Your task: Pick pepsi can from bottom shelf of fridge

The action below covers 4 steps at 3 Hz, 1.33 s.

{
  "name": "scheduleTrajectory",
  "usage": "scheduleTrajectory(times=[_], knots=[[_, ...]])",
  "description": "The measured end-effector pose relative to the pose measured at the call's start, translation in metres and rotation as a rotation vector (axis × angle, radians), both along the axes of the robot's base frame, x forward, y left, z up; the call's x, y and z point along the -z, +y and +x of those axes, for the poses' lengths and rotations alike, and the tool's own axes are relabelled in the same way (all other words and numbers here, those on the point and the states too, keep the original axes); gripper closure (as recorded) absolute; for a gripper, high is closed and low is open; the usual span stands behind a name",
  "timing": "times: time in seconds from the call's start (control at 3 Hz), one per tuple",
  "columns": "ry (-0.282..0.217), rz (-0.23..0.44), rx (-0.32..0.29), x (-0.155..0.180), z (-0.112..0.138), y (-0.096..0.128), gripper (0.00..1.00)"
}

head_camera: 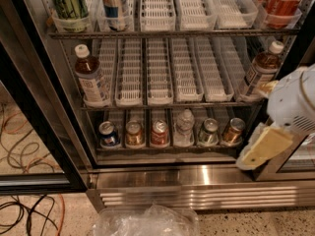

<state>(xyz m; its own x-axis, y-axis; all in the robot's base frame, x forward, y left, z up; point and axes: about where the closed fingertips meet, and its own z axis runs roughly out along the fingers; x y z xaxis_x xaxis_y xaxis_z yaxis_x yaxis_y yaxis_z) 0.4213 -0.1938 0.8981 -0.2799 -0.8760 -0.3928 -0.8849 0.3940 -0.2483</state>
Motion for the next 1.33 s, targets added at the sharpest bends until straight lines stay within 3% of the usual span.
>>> scheduleTrajectory(times=[0.33,0.67,1.0,1.33], knots=[[0.004,0.119,-0.034,0.067,-0.005,0.025,0.00],[-0.073,0.207,-0.111,0.115,0.015,0.047,0.00],[-0.170,0.251,-0.111,0.152,0.057,0.051,0.00],[-0.233,0.250,-0.066,0.150,0.076,0.044,0.00]])
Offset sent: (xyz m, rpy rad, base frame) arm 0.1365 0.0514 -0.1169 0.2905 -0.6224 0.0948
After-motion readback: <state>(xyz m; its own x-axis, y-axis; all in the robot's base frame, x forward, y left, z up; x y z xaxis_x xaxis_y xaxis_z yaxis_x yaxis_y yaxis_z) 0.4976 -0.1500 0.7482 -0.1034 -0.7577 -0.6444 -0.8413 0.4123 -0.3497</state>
